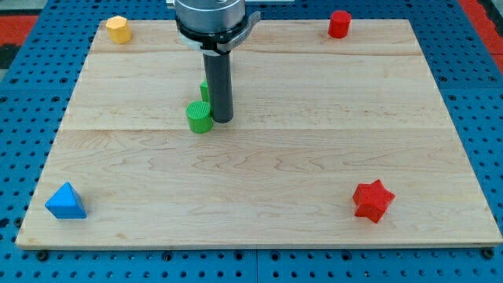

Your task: Drag the red star to the bottom left of the green circle

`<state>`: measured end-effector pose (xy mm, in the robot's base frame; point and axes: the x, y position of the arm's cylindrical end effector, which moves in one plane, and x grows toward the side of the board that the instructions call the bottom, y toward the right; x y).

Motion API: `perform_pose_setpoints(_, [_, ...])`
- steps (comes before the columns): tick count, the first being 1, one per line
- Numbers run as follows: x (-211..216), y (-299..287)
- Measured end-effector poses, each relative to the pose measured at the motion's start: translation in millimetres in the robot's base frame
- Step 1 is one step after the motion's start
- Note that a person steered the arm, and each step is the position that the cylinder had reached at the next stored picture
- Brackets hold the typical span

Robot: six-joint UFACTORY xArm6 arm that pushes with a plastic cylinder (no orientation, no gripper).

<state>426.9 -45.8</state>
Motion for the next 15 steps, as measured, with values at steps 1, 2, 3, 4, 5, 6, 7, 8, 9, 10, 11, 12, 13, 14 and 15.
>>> perform_pose_setpoints(1, [52,26])
perform_pose_setpoints(2, [88,94])
perform_pose_setpoints(3, [88,209])
perform_pose_setpoints(4, [114,295])
perform_pose_setpoints(5, [151,272])
perform_pose_setpoints(6, [131,204])
perform_pose_setpoints(7, [111,136])
perform_pose_setpoints(8, [116,207])
perform_pose_setpoints(9, [169,222])
perform_pose_setpoints(10, [171,133])
perform_pose_setpoints(11, [106,88])
perform_pose_setpoints(12, [84,79])
perform_pose_setpoints(13, [92,140])
perform_pose_setpoints(14, [44,147])
perform_pose_setpoints(15, [45,109])
